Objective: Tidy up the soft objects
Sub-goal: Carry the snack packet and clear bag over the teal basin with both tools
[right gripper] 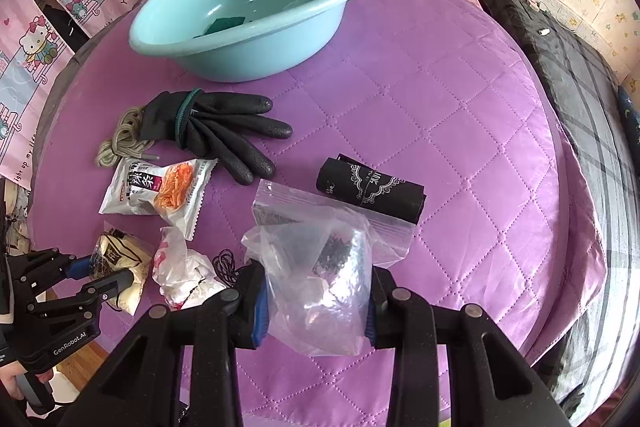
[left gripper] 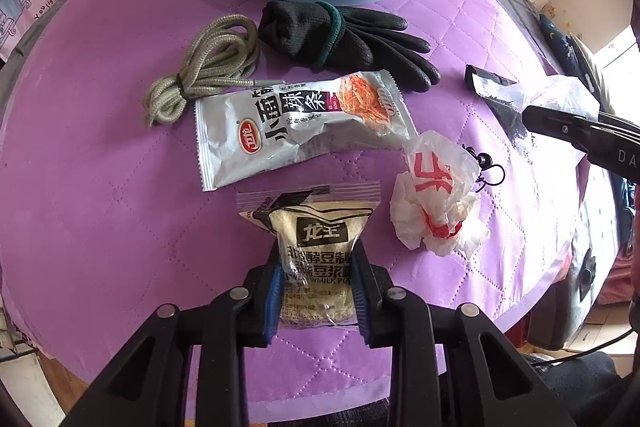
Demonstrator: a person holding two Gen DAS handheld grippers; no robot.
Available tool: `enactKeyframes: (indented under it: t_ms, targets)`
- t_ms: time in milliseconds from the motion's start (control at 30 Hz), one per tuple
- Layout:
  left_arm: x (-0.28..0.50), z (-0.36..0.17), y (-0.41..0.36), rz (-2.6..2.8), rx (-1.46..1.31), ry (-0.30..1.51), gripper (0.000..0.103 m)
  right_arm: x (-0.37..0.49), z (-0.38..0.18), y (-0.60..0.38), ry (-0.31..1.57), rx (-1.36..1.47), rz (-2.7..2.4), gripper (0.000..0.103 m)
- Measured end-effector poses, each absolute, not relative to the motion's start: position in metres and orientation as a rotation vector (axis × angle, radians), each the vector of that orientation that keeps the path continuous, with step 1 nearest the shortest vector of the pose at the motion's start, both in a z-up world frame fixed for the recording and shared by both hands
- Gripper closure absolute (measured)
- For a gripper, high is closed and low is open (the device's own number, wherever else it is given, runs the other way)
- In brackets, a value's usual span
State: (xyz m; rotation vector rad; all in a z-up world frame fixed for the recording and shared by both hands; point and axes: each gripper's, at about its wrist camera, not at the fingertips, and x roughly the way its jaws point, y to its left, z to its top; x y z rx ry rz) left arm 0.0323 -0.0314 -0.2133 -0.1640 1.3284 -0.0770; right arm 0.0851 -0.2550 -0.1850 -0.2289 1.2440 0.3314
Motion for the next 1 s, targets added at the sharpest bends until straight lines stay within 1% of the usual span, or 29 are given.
enactKeyframes:
  t_ms: [400,667,1000]
  targets:
    - [0.023,-0.196,-0.028,-0.104,-0.139,1.295,0.071,0.074,-0.170,-0.255,1.226,-0.216,0.301,0.065]
    - [0.015,-0.166,-0.014,-0.122,-0.132,1.258,0.070,0.068,-0.156,-0.251,1.204,-0.214,0.294,0.065]
    - [0.017,-0.146,-0.003,-0.141,-0.119,1.221,0.070,0.065,-0.144,-0.244,1.177,-0.209,0.281,0.065]
